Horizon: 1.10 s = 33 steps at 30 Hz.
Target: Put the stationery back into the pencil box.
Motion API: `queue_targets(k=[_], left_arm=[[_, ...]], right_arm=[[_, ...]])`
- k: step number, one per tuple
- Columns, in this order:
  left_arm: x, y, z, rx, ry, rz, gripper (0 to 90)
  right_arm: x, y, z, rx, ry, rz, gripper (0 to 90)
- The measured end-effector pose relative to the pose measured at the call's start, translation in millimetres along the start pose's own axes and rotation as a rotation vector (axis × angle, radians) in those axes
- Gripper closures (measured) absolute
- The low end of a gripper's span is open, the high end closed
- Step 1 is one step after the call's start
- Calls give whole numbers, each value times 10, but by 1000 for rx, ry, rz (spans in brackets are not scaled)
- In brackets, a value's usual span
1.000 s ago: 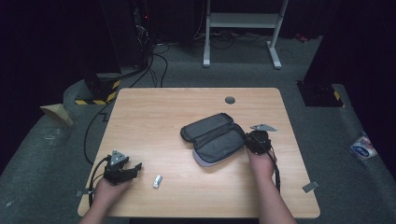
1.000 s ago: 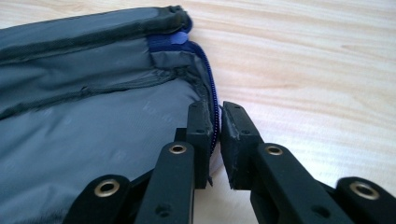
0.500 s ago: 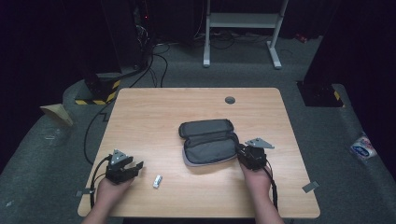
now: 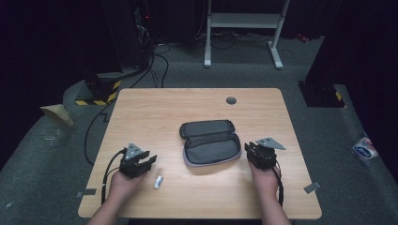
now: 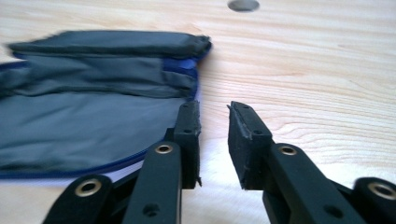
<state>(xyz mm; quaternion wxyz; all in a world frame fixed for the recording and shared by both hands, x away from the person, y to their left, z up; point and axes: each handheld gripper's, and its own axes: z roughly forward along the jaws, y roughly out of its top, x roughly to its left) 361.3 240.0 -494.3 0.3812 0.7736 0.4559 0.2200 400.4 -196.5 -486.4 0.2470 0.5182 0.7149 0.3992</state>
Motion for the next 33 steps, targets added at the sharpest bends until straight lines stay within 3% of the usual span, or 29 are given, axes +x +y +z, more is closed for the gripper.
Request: queue_targets(k=[4,7,10,14,20,33], left_arm=[[-201,179,224,37,-18,25,636],[-299,256,369,69,-50,16,647],[-389,302,529,103,-69,17,648],[-462,329,616,124,-85,25,648],[-438,325,649,127,-76,5,666],[-303,226,537,108,-72,-21,690]], right_arm=[[-40,29,237,46,-22,-15,754],[-45,6,368,83,-28,-21,753],[-29,-28,412,98,-18,-32,752],[-15,-60,409,92,-5,-29,749],[77,-84,373,82,16,-49,748],[310,-107,326,71,61,-84,747]])
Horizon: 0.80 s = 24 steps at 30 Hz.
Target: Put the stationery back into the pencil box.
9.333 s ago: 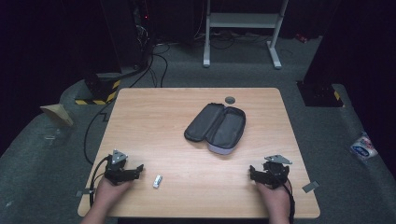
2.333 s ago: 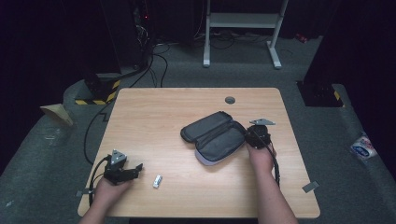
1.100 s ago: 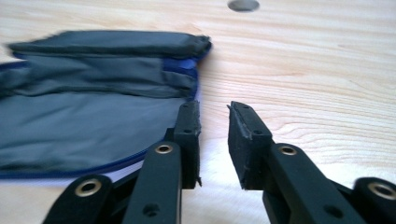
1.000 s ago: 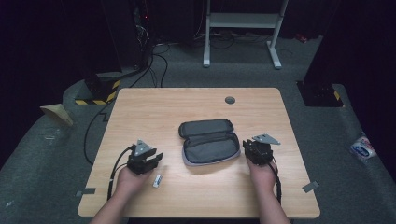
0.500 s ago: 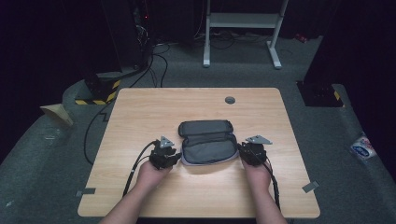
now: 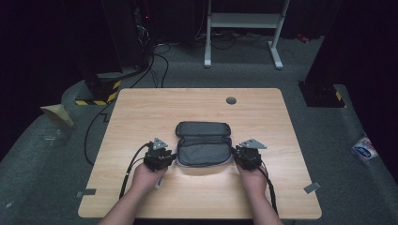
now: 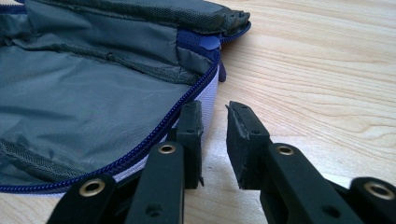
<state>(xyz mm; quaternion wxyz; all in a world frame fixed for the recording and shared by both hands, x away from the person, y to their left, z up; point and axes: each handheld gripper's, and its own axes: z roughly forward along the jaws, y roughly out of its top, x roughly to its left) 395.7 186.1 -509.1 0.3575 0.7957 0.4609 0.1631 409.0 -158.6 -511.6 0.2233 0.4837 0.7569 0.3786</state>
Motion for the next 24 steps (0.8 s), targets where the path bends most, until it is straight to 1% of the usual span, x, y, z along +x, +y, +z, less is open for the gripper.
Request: queue_targets(k=[1,4,8,10,11,13,16,18,20,22,23,24], left_arm=[[2,1,2,-2,-3,-8,690],[-1,1,4,-4,0,4,696],[-30,-11,-17,-10,0,3,687],[-31,-10,-31,-16,14,9,657],[-29,-11,-39,-23,16,4,650],[-12,-12,-64,-34,29,10,632],[28,-23,-99,-44,45,11,608],[52,-43,-120,-52,43,-1,595],[76,-76,-147,-55,45,0,578],[115,-106,-177,-53,54,10,554],[129,-126,-192,-56,57,3,550],[148,-139,-207,-55,61,8,544]], right_arm=[[5,0,0,1,1,4,747],[-1,-8,-1,0,7,11,745],[-7,-23,-5,0,7,13,735],[-18,-28,-9,-1,1,15,712],[-27,-28,-15,-2,-5,16,700],[-56,-28,-35,-9,-8,28,681],[-101,-30,-89,-16,-19,31,650],[-132,-43,-124,-21,-29,37,609],[-167,-65,-158,-26,-48,40,558],[-210,-99,-189,-27,-58,52,528],[-232,-119,-202,-21,-61,61,516],[-256,-139,-213,-15,-64,67,504]])
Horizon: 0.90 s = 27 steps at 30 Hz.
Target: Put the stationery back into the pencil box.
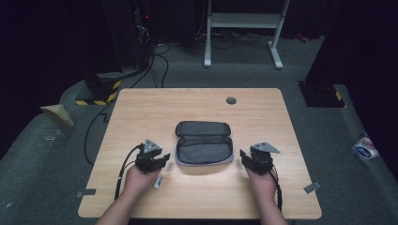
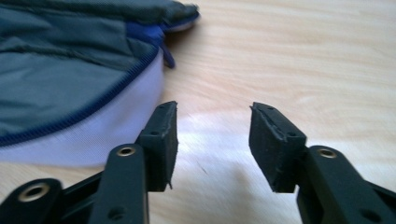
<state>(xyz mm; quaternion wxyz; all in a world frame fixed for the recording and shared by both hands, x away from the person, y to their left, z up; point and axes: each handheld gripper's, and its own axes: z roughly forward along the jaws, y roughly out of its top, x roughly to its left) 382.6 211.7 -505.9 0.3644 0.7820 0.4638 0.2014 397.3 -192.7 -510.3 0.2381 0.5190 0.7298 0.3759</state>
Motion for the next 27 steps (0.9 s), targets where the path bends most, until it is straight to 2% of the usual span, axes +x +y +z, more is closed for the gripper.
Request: queue_targets(k=[5,10,13,18,22,27], left_arm=[[129,-93,-60,14,42,6,493],[226,-195,-125,18,49,-8,474],[273,-237,-169,30,52,-5,458],[329,-287,-244,33,53,1,447],[346,-341,-293,39,62,27,482],[354,-449,-389,21,54,9,480]], right_arm=[[-78,-79,-89,4,-28,1,459],[-126,-161,-170,27,-52,-8,399],[-124,-231,-194,60,-86,-51,384],[-172,-316,-231,106,-78,-28,353],[-216,-326,-242,109,-79,-9,341],[-211,-344,-252,101,-87,-4,339]])
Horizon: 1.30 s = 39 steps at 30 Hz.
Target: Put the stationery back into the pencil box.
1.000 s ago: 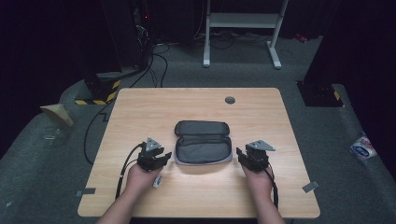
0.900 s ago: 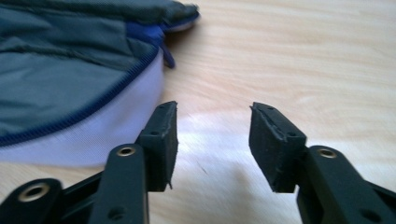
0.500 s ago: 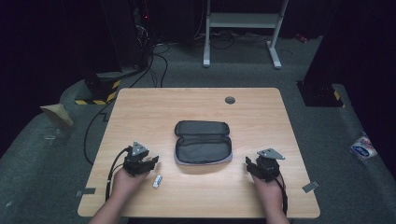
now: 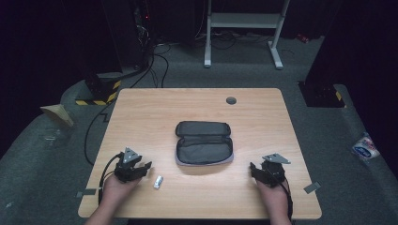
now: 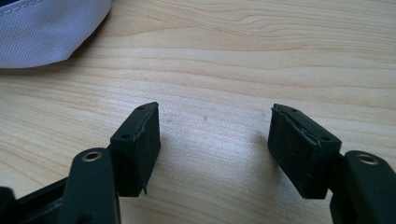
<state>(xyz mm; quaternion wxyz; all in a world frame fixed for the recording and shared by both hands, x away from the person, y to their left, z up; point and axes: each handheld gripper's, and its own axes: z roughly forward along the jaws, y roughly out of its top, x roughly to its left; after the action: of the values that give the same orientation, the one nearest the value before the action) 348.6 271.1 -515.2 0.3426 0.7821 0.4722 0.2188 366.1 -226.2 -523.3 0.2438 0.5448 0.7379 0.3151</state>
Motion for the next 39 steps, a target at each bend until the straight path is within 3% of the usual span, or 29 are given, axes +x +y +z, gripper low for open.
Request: queue_targets(k=[4,12,17,30,33,39], left_arm=[[39,-49,-60,-14,-10,-28,480],[-19,-66,-166,-30,-34,-20,451],[-129,-53,-195,-34,-64,-17,451],[-506,-56,-223,-32,-117,41,485],[-545,-85,-208,-16,-138,33,506],[-645,-128,-184,21,-158,59,548]], right_arm=[[0,-4,-5,0,-3,3,339],[3,-7,-8,-1,-9,4,342],[7,-9,-10,-2,-12,5,344],[16,-14,-16,-2,-12,3,355],[16,-14,-16,-3,-11,3,356],[17,-14,-16,-3,-11,3,358]])
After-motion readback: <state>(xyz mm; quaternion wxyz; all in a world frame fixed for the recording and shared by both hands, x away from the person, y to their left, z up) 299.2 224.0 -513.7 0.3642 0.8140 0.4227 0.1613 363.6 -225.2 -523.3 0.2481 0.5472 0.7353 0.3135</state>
